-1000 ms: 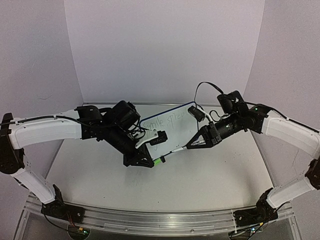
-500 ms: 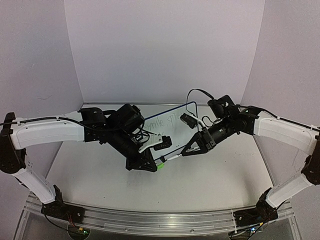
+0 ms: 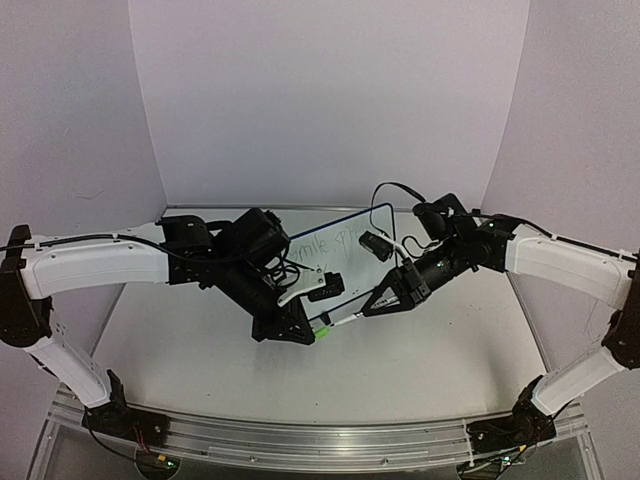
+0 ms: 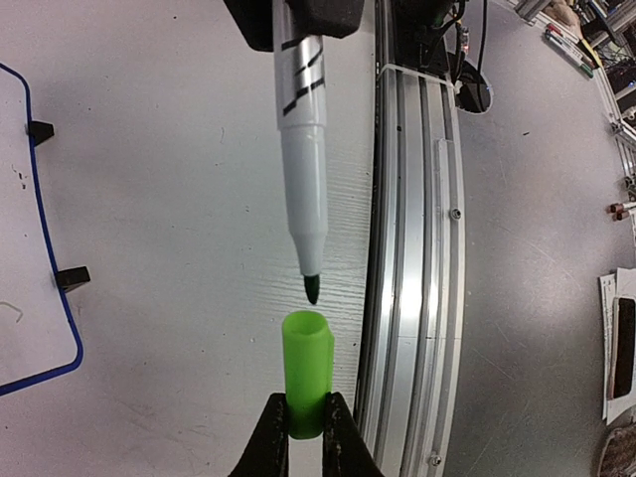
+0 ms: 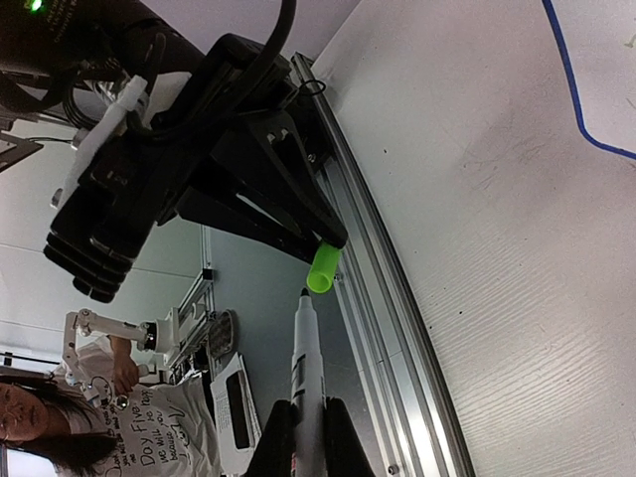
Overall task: Write a sentence on the whiteboard
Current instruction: Insert the whiteboard marker without the cap into the pen cap.
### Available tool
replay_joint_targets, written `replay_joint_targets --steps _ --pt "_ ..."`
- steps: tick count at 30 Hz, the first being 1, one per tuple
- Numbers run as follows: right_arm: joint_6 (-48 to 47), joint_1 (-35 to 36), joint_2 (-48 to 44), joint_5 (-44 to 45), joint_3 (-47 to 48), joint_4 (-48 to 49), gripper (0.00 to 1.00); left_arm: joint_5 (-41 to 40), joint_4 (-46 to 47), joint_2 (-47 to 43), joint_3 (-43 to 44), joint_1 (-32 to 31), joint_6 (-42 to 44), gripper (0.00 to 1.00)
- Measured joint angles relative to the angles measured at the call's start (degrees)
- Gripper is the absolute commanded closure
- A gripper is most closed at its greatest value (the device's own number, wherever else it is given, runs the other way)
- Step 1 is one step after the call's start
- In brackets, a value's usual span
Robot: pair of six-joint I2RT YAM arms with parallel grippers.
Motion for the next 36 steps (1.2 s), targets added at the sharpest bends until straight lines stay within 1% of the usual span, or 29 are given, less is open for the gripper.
replay_joint_targets --steps 36 --pt "-0.9 1.3 3.0 -0.3 0.0 0.0 1.00 0.4 -0.1 0.4 0.0 -0.5 -0.3 1.00"
